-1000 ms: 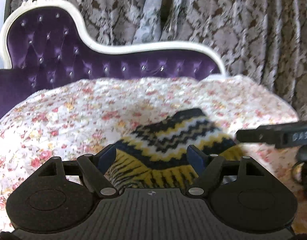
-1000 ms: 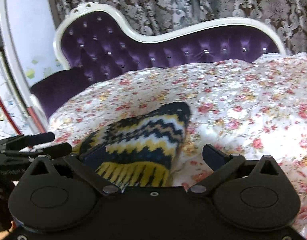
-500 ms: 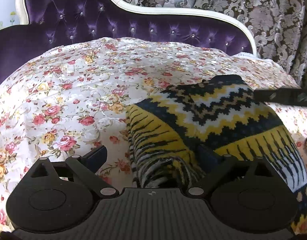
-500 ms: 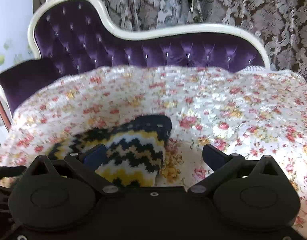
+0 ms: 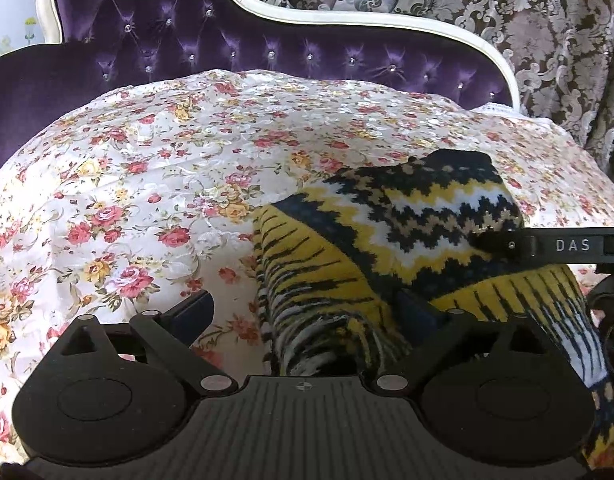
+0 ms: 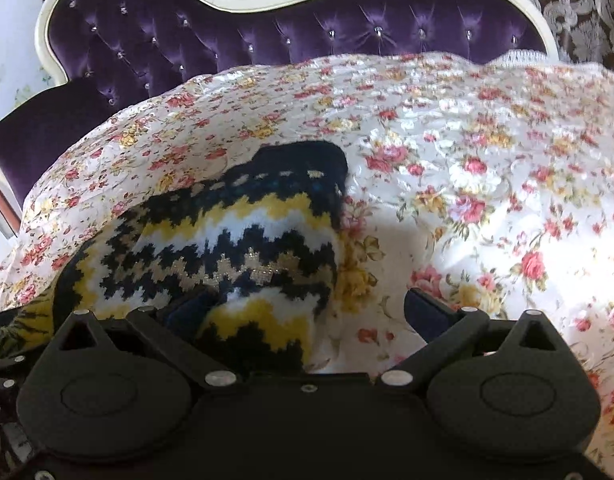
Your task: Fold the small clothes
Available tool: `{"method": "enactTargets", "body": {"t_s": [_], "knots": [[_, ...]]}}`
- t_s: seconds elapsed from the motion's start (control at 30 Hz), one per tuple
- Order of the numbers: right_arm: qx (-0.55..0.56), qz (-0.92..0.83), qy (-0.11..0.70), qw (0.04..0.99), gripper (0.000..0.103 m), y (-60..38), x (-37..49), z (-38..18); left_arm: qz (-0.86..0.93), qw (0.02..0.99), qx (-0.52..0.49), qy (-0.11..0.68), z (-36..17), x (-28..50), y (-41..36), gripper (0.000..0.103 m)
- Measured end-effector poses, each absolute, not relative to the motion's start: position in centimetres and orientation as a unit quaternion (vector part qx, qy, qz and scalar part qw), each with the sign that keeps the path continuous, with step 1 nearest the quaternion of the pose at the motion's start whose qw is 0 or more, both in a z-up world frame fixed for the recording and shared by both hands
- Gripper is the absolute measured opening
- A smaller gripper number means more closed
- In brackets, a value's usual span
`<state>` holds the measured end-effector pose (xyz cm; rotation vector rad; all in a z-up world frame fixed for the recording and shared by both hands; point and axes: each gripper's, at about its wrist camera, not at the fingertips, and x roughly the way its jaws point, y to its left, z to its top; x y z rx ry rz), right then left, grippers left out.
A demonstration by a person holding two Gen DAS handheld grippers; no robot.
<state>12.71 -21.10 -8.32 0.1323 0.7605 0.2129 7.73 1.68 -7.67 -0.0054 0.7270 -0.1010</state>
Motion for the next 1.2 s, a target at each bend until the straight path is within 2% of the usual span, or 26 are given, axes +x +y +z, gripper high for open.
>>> {"method": "enactTargets", "body": {"t_s": [0.37, 0.8, 1.03, 1.2], "knots": [[0.073, 0.116, 0.364, 0.921, 0.102, -21.4, 9.9, -7.0, -0.035, 0.938, 0.015, 0.345, -7.0, 6.9, 1.1, 0.098], [0.063, 0.153, 0.315, 0.934, 0.102, -21.0, 2.5, -4.1, 0.011, 0.957, 0.036, 0.289, -3.0, 1.1, 0.5, 0.097], [0.084, 0.159, 0.29, 0.94, 0.102, -21.7, -0.5, -2.5, 0.036, 0.949, 0.023, 0.312, -1.5, -0.8, 0.1, 0.097], [0.094, 0.159, 0.285, 0.941, 0.102, -22.0, -2.2, -2.2, 0.054, 0.948, 0.054, 0.308, -1.0, -2.3, -0.9, 0.097]]}}
